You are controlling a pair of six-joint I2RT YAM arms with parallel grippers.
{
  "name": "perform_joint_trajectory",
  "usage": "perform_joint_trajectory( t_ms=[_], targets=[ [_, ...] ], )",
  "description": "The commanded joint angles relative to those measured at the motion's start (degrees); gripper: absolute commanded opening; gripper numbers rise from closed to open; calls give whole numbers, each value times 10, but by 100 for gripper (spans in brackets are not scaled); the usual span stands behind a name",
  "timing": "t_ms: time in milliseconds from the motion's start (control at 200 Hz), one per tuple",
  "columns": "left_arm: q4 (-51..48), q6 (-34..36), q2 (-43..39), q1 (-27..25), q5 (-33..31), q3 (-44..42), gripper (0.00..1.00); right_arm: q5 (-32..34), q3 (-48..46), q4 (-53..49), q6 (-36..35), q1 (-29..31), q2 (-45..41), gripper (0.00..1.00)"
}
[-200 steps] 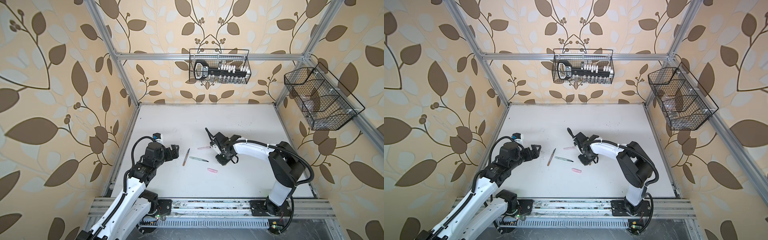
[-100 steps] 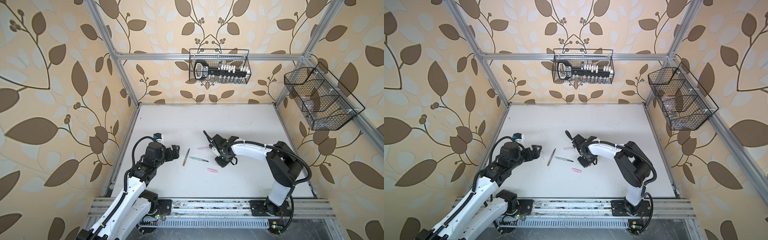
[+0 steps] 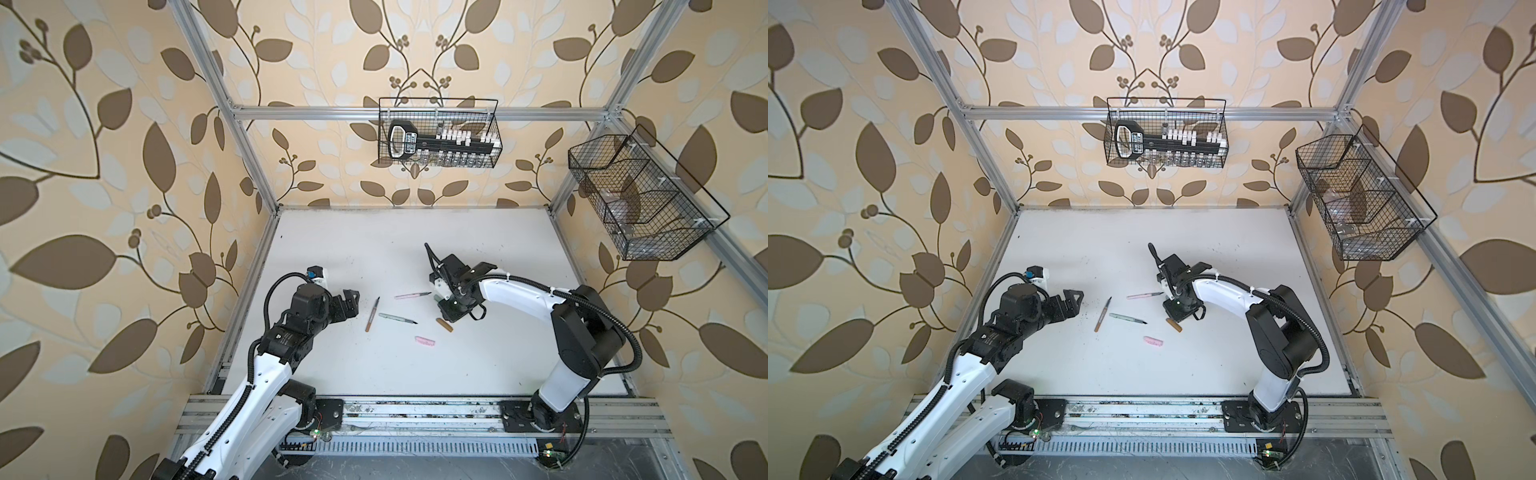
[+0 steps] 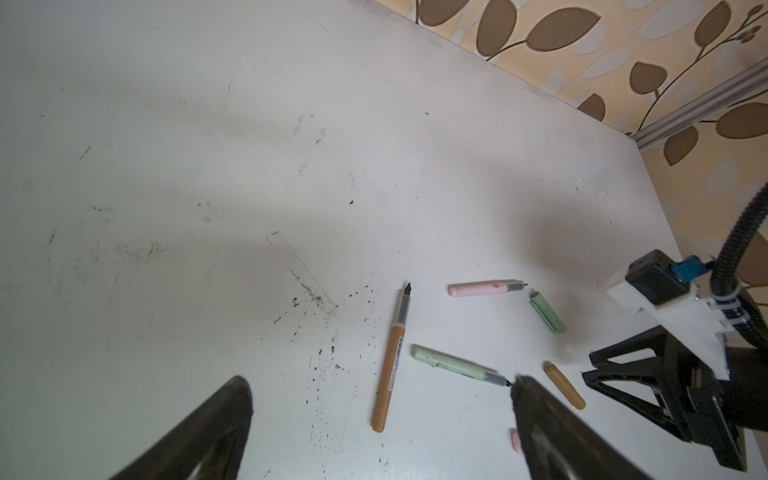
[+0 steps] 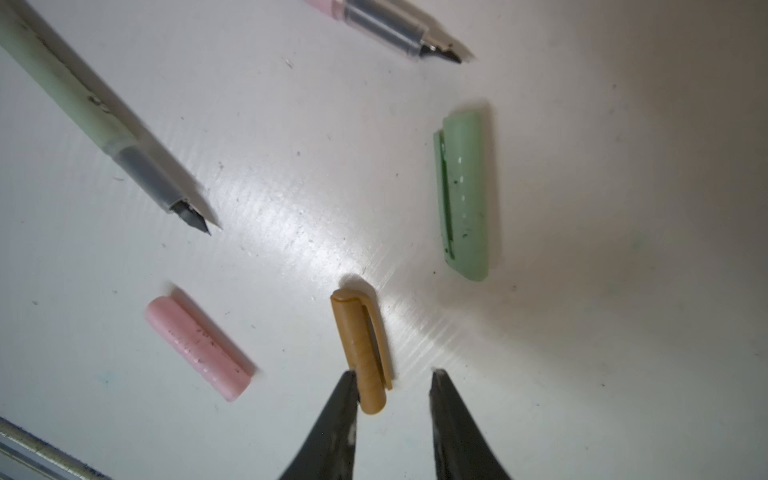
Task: Insert the pens into the pen caps
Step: 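Lift the mustard cap with the right gripper and hold it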
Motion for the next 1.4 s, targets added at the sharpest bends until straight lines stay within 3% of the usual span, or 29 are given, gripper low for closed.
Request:
perform_joint_trajectory(
  t_ms=[0,400,525,795,1394],
  targets=[
    [0,10,-1,-1,3,24,99,9,17,-10,-24,22,23,31],
    [-3,9,-4,-1,3,25,99,1,24,-13,-43,25,65,24],
    [-4,8,-4,-1,3,25,99,37,26,-15,-39,37,66,20],
    [-4,8,-5,-1,3,25,99,106,41,-36,-12,71,68,27],
    [-4,8,-5,-1,5,23,99,117,30,-33,-9,87,84,28]
  ],
)
